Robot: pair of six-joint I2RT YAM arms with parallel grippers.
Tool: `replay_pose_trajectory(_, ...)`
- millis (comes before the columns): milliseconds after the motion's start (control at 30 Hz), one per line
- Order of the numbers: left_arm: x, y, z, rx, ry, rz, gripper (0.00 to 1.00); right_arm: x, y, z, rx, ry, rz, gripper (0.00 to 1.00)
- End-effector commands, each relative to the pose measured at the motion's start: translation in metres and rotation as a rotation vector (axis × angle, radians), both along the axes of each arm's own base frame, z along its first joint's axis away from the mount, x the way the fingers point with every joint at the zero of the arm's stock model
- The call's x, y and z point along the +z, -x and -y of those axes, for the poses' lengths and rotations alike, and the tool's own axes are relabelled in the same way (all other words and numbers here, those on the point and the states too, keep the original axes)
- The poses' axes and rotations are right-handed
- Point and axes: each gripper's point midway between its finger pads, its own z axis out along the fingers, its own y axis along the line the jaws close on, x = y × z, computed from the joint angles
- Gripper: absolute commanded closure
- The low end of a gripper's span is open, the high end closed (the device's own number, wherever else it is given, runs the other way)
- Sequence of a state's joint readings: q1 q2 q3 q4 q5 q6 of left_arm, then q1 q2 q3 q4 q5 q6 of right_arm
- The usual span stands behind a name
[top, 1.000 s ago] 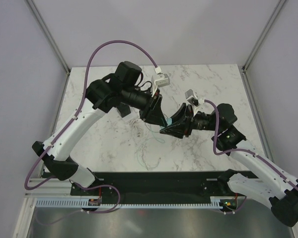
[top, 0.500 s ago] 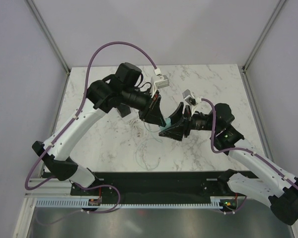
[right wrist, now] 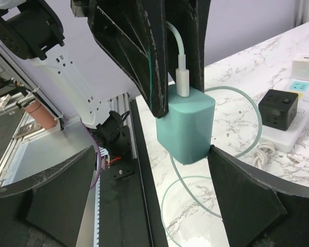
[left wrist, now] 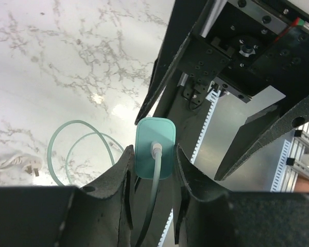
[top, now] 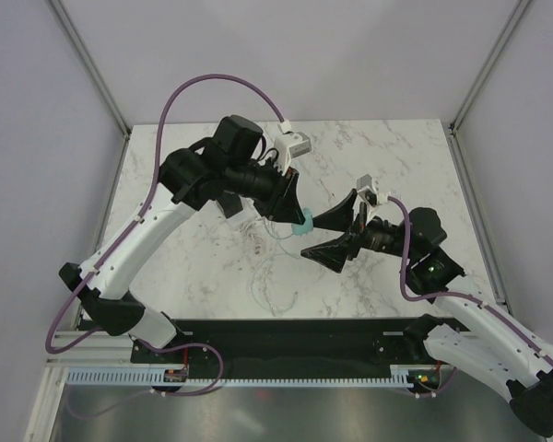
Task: Insert the plug
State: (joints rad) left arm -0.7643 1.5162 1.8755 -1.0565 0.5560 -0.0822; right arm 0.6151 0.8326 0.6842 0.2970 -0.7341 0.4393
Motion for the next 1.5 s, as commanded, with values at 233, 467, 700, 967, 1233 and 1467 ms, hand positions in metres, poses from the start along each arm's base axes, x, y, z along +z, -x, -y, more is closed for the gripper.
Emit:
replay_pose_trajectory(233,0.051,-0.033,-0.035,0.252,0.040,0.196,0.98,-0.020,0.003,0.004,-0.024,-0.022,-0.062,0.02)
replay_pose_trajectory(467,0.051,-0.041,-0.046,0.299,0.019,0.231,0.98,-0.023,-0.002,0.009,-0.074,0.009,-0.049,0.02)
replay_pose_trajectory(700,0.056,-0.071,-0.082,0.398,-0.031,0.335,0.98,-0.026,-0.024,0.015,-0.206,0.019,-0.106,0.02)
replay_pose_trajectory(967,0.070,-0.145,-0.148,0.544,-0.077,0.480,0.98,-0.029,-0.020,0.014,-0.187,0.011,-0.122,0.02)
replay_pose_trajectory(1233,0.039,-0.217,-0.188,0.636,-0.120,0.434,0.98,-0.041,-0.023,0.010,-0.175,0.025,-0.141,0.02)
replay_pose_trajectory(1467,0.032,-0.260,-0.227,0.979,0.038,0.268,0.98,-0.040,-0.031,0.000,-0.154,0.035,-0.155,0.02)
